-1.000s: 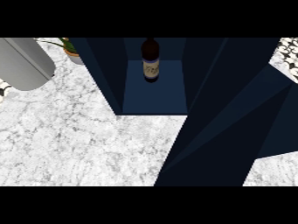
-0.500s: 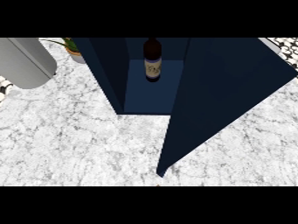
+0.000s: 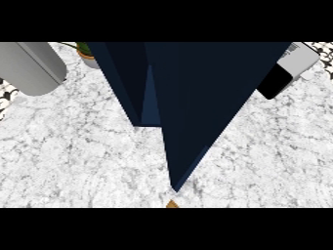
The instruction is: Pick up the wine, place it into the cabinet and close the cabinet
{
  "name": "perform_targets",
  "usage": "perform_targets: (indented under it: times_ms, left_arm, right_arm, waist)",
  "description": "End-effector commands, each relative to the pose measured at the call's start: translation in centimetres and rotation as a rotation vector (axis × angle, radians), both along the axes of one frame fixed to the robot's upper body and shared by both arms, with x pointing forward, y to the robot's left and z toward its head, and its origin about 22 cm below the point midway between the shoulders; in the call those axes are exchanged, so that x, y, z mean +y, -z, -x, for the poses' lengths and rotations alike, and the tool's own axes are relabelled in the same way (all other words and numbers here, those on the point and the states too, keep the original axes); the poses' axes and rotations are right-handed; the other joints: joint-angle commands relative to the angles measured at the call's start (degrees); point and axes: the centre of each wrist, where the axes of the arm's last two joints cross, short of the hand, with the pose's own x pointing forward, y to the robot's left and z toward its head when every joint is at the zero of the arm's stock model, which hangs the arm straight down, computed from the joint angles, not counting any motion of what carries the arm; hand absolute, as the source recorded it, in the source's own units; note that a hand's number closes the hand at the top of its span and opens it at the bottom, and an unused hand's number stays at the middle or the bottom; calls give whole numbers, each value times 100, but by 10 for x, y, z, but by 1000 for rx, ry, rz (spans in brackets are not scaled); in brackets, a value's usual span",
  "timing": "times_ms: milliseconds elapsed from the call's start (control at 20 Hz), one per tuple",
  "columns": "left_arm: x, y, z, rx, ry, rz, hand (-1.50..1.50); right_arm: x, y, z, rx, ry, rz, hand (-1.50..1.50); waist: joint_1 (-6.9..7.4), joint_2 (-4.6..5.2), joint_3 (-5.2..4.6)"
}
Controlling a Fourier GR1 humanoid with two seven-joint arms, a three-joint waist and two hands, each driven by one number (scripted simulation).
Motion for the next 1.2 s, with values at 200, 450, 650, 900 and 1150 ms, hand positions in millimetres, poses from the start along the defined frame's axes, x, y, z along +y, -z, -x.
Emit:
perform_targets:
  times_ms: [200,450,650,900,1150]
  left_arm:
    - [-2,-1,-15,-1,3,13,-150]
    - [-3,3,-18,11,-29,11,-150]
    - [0,1,-10,0,-24,1,-150]
    - [-5,-2,-18,6,-51,18,-150]
    - [4,2,-24,-3,-34,1,-150]
  right_arm:
    - [72,-35,-57,-12,-20,-70,150]
    - [99,-60,-80,-39,18,-70,150]
    - [112,-72,-120,-173,96,1,150]
    - [106,-82,-159,-172,175,40,150]
    - [91,-54,-214,-118,191,27,150]
  waist:
    - [70,45,3]
    - [-30,7,11]
    - [9,7,12]
    - [-91,1,16]
    - [-54,39,15]
